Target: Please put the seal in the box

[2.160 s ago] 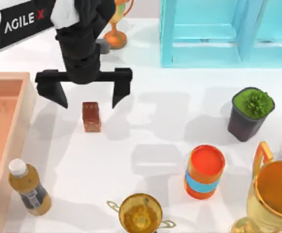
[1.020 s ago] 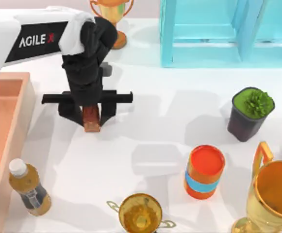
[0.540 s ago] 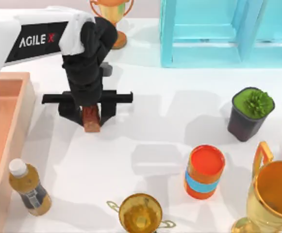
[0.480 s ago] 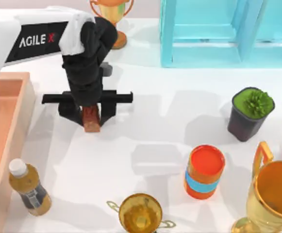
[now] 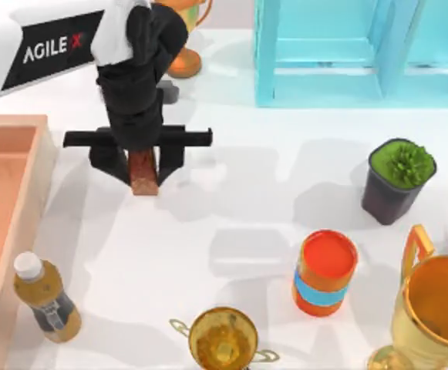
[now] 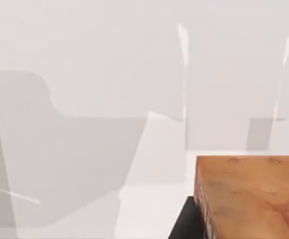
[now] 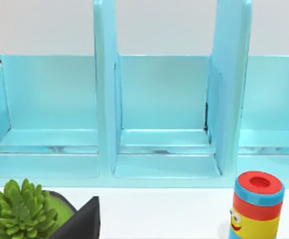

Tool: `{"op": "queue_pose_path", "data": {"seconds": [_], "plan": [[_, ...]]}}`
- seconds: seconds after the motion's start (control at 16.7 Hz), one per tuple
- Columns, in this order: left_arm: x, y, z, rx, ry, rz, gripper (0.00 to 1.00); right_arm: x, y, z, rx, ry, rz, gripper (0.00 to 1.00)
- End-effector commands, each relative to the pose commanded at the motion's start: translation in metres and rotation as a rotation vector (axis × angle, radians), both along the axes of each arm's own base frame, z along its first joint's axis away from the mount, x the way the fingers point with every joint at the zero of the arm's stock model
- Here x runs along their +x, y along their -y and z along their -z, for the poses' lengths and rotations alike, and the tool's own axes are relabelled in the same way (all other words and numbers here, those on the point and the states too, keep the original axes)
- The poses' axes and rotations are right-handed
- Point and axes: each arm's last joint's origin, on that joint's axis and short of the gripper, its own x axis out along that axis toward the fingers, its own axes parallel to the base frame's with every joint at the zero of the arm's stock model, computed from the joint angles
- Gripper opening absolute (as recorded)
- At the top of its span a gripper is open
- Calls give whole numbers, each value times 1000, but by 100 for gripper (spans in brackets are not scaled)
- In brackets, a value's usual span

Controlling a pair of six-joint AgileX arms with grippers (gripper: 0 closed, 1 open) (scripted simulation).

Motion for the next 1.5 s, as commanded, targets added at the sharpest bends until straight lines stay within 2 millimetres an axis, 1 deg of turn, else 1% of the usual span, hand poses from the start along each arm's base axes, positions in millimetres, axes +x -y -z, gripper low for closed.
{"op": "queue_pose_path", "data": {"seconds": [0.24, 0.36, 0.42, 0.72, 0.78, 0.84, 0.9, 0.96, 1.02, 1.14, 1.2, 1.32, 1.38, 1.44, 1.5], "plan": [[-2, -2, -47, 6, -13, -3, 0, 0, 0, 0, 0, 0, 0, 100], [-3, -3, -65, 1, -4, -4, 0, 0, 0, 0, 0, 0, 0, 100], [-4, -3, -69, 0, -1, -4, 0, 0, 0, 0, 0, 0, 0, 100], [-3, -4, -67, 1, -3, -3, 0, 0, 0, 0, 0, 0, 0, 100], [-2, -9, -69, -1, -2, -3, 0, 0, 0, 0, 0, 0, 0, 100], [0, -18, -71, -4, 1, -2, 0, 0, 0, 0, 0, 0, 0, 100], [3, -32, -74, -8, 5, -3, 0, 0, 0, 0, 0, 0, 0, 100], [6, -50, -77, -11, 9, -4, 0, 0, 0, 0, 0, 0, 0, 100], [8, -72, -81, -14, 13, -9, 0, 0, 0, 0, 0, 0, 0, 100], [7, -124, -87, -15, 13, -22, 0, 0, 0, 0, 0, 0, 0, 100], [3, -151, -89, -13, 8, -32, 0, 0, 0, 0, 0, 0, 0, 100], [-11, -202, -92, -8, -8, -51, 0, 0, 0, 0, 0, 0, 0, 100], [-21, -223, -93, -7, -17, -57, 0, 0, 0, 0, 0, 0, 0, 100], [-31, -239, -95, -5, -24, -57, 0, 0, 0, 0, 0, 0, 0, 100], [-40, -251, -97, -4, -27, -52, 0, 0, 0, 0, 0, 0, 0, 100]]}}
